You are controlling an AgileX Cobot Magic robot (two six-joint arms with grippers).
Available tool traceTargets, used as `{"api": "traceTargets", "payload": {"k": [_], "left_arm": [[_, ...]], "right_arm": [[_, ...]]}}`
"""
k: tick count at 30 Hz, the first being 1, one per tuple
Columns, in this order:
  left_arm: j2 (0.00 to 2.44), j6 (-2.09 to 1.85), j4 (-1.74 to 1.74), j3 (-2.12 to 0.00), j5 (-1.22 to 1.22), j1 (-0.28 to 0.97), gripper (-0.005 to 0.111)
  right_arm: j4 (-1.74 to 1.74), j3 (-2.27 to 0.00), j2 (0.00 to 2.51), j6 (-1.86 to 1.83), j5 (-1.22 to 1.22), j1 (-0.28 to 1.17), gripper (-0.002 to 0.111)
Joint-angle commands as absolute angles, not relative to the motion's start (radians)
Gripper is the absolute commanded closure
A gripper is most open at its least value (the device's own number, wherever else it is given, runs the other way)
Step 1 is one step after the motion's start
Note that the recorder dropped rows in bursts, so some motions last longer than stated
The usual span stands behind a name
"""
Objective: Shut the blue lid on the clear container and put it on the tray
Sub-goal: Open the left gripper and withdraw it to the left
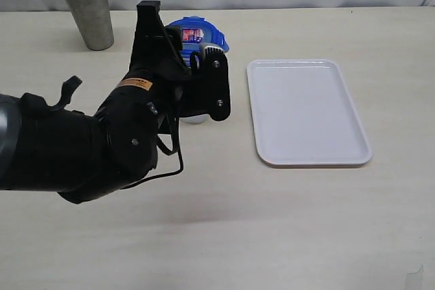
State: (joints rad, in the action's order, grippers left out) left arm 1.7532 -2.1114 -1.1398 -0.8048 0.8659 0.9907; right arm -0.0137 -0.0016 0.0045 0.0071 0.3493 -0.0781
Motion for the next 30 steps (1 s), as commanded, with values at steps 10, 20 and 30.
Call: {"api": "traceTargets", "payload": {"k": [10,20,30], "left_arm": [[1.746,-2.142,-1.397,-0.800,0.976,0.995,0.046],[1.708,-2.000,-1.470,-0.782,1.014,0.912,0.051],[1.542,-1.735,-1.393,-0.782,0.574,0.669,0.107]], "right_arm": [[-0.014,0.000,0.000,0.000,0.345,-0.082,0.104],[-0.014,0.000,0.000,0.000,0.345,-0.082,0.104],[-0.014,0.000,0.000,0.000,0.345,-0.082,0.104]]}}
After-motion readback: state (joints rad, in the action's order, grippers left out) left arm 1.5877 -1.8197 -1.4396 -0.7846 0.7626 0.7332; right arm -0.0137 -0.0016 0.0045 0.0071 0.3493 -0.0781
